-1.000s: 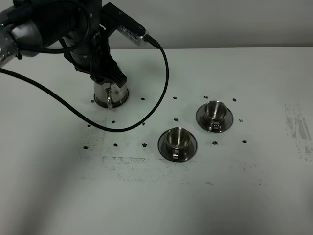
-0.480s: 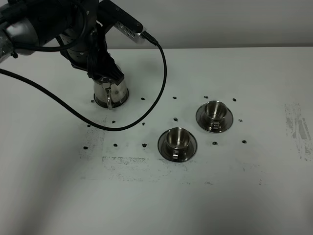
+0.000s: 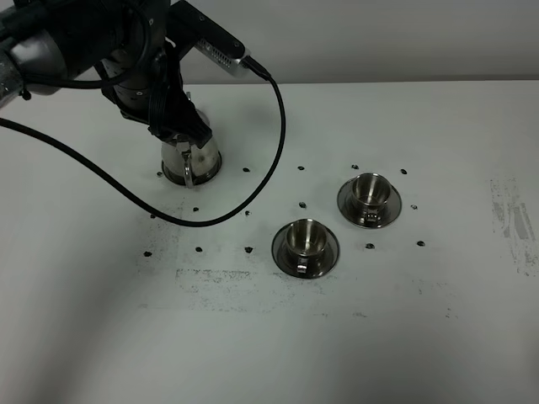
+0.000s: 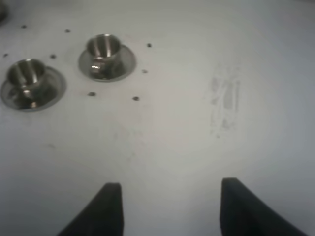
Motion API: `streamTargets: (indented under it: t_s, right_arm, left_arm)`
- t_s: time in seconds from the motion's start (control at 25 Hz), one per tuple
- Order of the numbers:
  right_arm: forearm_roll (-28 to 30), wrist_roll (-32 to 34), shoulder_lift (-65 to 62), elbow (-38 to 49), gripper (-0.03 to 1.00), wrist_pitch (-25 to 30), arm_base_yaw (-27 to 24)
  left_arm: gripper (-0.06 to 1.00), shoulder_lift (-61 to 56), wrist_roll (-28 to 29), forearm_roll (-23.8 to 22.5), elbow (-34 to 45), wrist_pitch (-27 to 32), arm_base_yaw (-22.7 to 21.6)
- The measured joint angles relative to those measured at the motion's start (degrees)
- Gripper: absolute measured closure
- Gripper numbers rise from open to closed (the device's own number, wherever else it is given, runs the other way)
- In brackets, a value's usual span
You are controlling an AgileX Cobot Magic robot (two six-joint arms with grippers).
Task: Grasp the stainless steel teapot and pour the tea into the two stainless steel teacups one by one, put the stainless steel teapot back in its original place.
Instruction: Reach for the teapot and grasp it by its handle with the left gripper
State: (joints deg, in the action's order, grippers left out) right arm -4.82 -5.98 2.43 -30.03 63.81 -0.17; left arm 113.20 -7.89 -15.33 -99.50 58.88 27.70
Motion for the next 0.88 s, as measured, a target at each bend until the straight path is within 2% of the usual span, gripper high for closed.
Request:
streamTargets:
  t_s: [0.4, 0.6, 0.72, 0.88]
  right_arm:
    - [-0.12, 0.00, 0.00, 0.00, 0.53, 0.00, -0.93]
    - [-0.12, 0.00, 0.00, 0.00, 0.53, 0.00, -0.93]
    - [-0.12, 0.00, 0.00, 0.00, 0.53, 0.00, -0.93]
    - [-0.12, 0.00, 0.00, 0.00, 0.53, 0.00, -0.93]
  left_arm:
    - [0.50, -0.65, 0.02, 0.25, 0.00, -0.67, 0.00]
    - [0.50, -4.05, 3.43, 0.32, 0.39, -0.72, 0.00]
    - [0.50, -7.69, 5.22, 0.07, 4.76, -2.07, -0.12]
    - [0.51, -12.94, 8.90, 4.42, 15.41, -8.79, -0.29]
